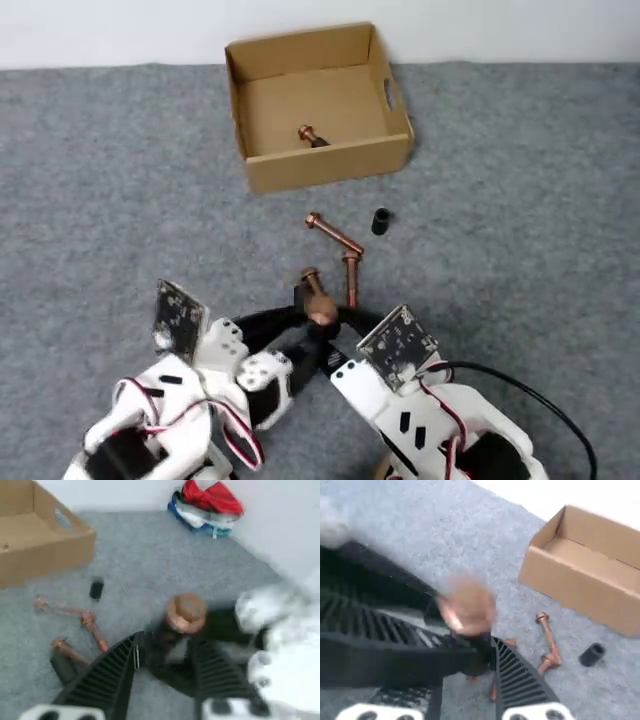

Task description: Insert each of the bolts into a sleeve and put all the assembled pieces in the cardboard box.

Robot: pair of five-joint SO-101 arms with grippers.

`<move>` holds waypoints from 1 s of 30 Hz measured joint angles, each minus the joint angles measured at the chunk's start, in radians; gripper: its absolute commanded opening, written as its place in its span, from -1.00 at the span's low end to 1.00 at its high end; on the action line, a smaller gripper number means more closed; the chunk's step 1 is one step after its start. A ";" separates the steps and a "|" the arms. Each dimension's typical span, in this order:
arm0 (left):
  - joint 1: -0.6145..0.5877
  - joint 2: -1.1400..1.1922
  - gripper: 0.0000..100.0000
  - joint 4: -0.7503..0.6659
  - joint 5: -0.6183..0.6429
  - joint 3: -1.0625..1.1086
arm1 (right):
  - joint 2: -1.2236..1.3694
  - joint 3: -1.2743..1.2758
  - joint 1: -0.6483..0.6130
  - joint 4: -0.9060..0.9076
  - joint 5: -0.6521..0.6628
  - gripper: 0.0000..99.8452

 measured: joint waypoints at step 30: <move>-0.792 -0.003 -0.99 -0.115 -0.373 0.157 | 0.123 -0.120 0.629 0.292 -0.239 -0.98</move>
